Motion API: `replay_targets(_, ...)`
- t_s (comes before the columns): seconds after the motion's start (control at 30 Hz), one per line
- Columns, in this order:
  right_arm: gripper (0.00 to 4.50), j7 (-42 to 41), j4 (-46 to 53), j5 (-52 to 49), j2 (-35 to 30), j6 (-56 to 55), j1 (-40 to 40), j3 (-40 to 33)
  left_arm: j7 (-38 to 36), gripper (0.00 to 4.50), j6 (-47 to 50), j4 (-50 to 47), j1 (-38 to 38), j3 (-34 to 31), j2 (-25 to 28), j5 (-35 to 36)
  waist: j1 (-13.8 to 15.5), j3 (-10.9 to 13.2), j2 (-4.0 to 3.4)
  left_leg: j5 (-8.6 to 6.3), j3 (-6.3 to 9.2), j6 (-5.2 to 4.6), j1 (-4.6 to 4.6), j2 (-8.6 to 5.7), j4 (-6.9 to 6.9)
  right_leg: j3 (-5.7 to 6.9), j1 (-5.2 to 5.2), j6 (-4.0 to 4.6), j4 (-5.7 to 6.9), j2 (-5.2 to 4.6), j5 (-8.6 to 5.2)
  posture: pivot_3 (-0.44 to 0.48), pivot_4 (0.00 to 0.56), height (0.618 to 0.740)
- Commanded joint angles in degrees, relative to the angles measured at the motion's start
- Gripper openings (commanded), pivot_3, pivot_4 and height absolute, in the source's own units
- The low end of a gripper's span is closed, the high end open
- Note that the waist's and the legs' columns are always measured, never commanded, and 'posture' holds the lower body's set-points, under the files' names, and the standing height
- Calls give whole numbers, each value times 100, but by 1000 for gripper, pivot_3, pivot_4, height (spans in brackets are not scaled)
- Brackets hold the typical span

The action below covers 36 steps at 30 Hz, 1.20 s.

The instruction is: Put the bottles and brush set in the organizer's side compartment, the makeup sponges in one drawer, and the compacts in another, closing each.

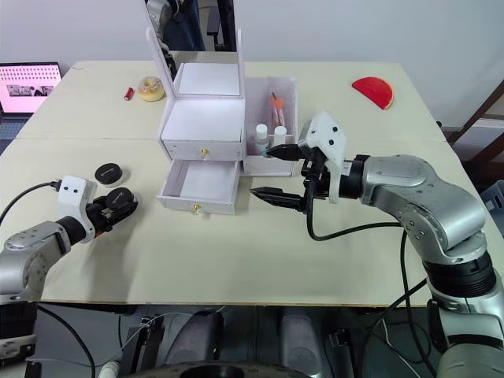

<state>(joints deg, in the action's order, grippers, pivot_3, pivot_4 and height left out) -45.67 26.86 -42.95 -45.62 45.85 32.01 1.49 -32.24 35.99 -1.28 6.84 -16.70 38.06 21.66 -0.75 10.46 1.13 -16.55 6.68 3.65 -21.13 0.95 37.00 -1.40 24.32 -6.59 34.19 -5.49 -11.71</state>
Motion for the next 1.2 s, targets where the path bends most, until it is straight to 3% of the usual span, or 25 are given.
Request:
replay_targets(0.03, 4500, -24, 116, 7, 49, -68, 117, -139, -19, 2641, 41, -205, -32, -56, -24, 68, 0, 0, 0, 0, 0, 0, 0, 0, 0, 0, 0, 0, 0, 0, 0, 0, 150, 740)
replay_targets(0.37, 4500, 45, 130, 23, 162, -92, 86, -174, -878, 2641, -97, -846, 385, -238, 276, 773, -3, 1, 0, 0, 1, 0, -2, 0, 0, 0, 1, 0, -1, 0, 0, 0, 150, 740)
replay_targets(0.63, 4500, 352, 369, 34, 332, -12, -20, -178, -1993, 2641, -195, -467, 1260, 402, 389, 1005, -8, 1, 0, 0, 0, 0, -3, 0, -1, 0, 1, 0, -3, 1, 0, 0, 150, 740)
replay_targets(0.83, 4500, 777, 721, -24, 394, 156, -198, -306, -2431, 2641, -467, 183, 1798, 1251, 296, 531, -10, 1, 0, 0, 1, 0, -6, 0, 0, 0, 0, 0, -4, 1, 0, 0, 150, 740)
replay_targets(1.2, 4500, 1315, 1130, -228, 438, 452, -412, -561, -2687, 2641, -859, 923, 2230, 1713, 116, 75, 5, 0, -1, 1, 3, -1, -3, 0, 1, 0, 0, 0, 2, 3, 0, 0, 150, 740)
